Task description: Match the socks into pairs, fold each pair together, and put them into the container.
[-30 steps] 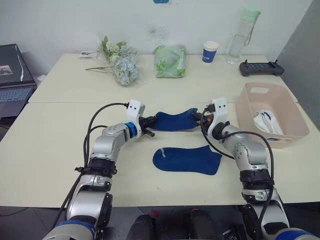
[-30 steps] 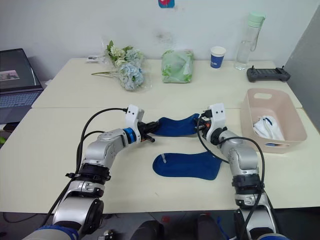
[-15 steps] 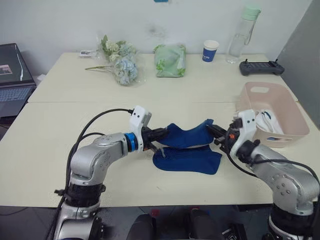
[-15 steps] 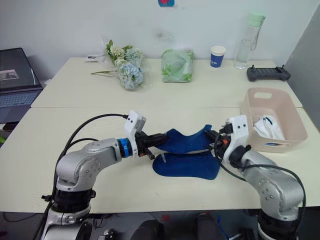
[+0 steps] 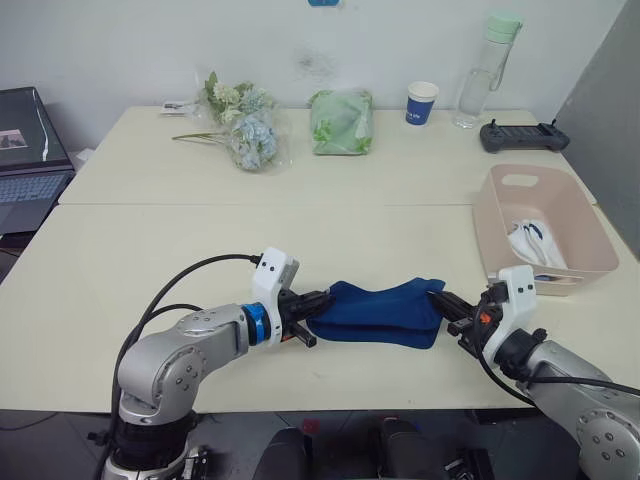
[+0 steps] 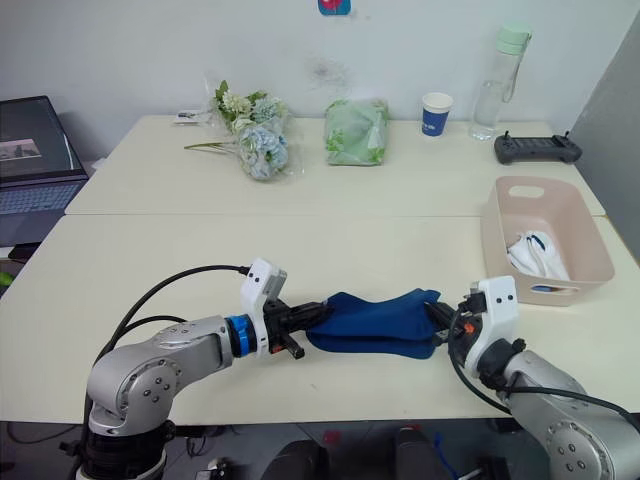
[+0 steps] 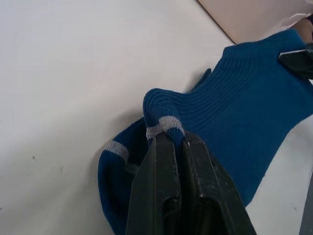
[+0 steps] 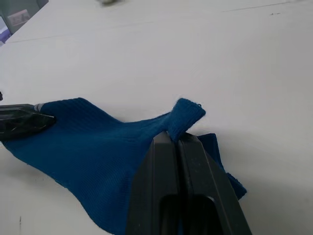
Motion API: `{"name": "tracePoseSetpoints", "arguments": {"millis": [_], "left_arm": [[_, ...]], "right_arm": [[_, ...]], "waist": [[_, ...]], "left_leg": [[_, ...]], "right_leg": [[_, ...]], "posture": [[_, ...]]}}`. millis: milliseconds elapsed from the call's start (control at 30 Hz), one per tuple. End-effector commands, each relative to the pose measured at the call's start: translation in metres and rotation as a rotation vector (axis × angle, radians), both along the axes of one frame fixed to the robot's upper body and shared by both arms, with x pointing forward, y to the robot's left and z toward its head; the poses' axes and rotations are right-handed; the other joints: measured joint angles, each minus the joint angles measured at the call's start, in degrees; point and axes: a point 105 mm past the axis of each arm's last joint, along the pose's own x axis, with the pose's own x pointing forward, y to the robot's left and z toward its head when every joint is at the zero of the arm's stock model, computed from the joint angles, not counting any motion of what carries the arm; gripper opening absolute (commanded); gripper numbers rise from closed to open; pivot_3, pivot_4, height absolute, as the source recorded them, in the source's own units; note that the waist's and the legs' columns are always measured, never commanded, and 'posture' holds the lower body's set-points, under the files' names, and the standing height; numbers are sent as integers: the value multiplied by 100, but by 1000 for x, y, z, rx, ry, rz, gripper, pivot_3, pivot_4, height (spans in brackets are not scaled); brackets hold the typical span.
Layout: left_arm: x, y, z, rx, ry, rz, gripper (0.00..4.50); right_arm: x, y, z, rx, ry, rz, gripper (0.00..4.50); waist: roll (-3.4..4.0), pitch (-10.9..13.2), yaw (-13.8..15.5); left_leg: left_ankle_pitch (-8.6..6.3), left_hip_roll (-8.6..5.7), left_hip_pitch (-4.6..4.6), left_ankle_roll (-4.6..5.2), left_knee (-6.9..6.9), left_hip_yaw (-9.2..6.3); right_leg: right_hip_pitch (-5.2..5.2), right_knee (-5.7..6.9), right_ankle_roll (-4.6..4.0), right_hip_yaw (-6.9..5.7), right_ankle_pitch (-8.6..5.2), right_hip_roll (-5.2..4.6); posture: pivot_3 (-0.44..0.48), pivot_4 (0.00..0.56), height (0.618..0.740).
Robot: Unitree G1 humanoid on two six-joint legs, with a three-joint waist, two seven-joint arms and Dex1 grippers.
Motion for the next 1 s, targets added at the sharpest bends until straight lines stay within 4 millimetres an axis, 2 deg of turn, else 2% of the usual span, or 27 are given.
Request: {"name": "tracePoseSetpoints", "arguments": {"millis": [33,200,1000], "left_arm": [[-3,-5,6,-6,-65,3,28],[-3,-7,0,8,-74,21,28],[-4,-11,-8,19,-77,16,28]], "right_arm": [[-2,2,-1,6,-16,-1,0],[0,2,-10,0,0,-17,0],[1,0,-31,-29,30,-30,0]], "waist": [[0,0,-5],[0,0,-1],[-1,-1,2]], "left_leg": [[0,1,-1,0,0,1],[0,0,1,0,1,4],[0,0,0,0,1,5]], "right_leg": [[0,-2,0,1,0,0],[0,0,0,5,0,-1],[0,0,0,5,0,1]], "posture": [[0,150,740],[0,150,740],[0,150,740]]}}
